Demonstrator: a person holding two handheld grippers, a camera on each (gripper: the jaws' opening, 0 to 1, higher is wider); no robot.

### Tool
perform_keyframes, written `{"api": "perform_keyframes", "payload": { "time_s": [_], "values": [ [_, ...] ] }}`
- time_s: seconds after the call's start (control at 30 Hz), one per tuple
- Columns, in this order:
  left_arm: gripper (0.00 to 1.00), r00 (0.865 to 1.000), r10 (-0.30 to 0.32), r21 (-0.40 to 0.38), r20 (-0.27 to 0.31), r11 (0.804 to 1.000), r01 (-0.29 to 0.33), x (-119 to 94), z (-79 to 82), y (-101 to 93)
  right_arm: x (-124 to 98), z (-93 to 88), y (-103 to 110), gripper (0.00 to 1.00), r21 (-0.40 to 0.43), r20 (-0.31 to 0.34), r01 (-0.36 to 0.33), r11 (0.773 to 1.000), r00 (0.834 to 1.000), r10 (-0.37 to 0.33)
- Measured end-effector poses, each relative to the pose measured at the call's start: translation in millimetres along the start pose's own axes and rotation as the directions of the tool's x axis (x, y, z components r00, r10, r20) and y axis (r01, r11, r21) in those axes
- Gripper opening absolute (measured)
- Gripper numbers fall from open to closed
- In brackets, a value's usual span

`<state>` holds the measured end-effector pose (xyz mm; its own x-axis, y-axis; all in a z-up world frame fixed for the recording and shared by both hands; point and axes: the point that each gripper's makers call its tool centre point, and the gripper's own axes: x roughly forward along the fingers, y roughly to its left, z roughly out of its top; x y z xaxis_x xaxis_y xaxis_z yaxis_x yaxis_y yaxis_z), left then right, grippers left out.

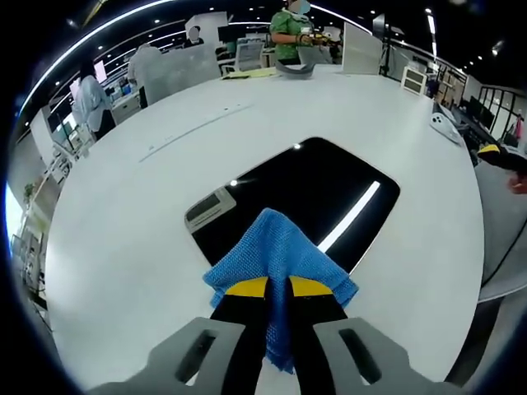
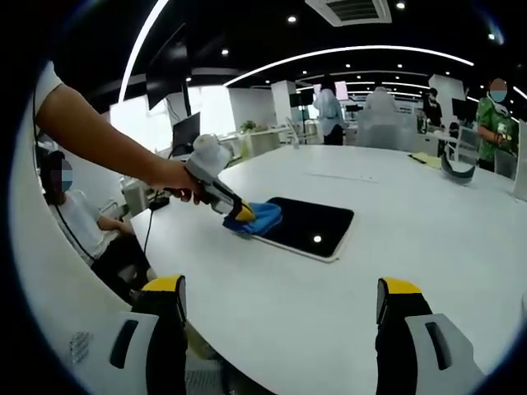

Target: Wipe the mirror surface with the cleaning cloth until all visible marks leave the cleaned area.

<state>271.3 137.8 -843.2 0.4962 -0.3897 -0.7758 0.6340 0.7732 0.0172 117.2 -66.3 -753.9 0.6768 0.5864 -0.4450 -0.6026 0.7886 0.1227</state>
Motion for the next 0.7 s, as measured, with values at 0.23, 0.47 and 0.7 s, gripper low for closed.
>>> {"api": "perform_keyframes", "payload": {
  "time_s": [0.23,0.47,0.7],
  "values": [
    [0.06,1.000,0.004,-0.010,-0.002,1.000,-0.004,-1,-0.4,-1.6,1,-0.8,-1,0.96,-0.004,0.003,-0.016,1.000,1.000,0.016],
    [0.06,1.000,0.019,-0.042,-0.005,0.999,-0.019,1,0.5,-3.6,6,1.4,-6,0.96,-0.018,0.004,-0.042,0.999,0.999,0.042],
    [0.06,1.000,0.017,-0.047,-0.008,0.999,-0.017,3,2.3,-10.0,9,2.1,-14,0.96,-0.019,0.010,-0.054,0.998,0.998,0.054]
  ]
}}
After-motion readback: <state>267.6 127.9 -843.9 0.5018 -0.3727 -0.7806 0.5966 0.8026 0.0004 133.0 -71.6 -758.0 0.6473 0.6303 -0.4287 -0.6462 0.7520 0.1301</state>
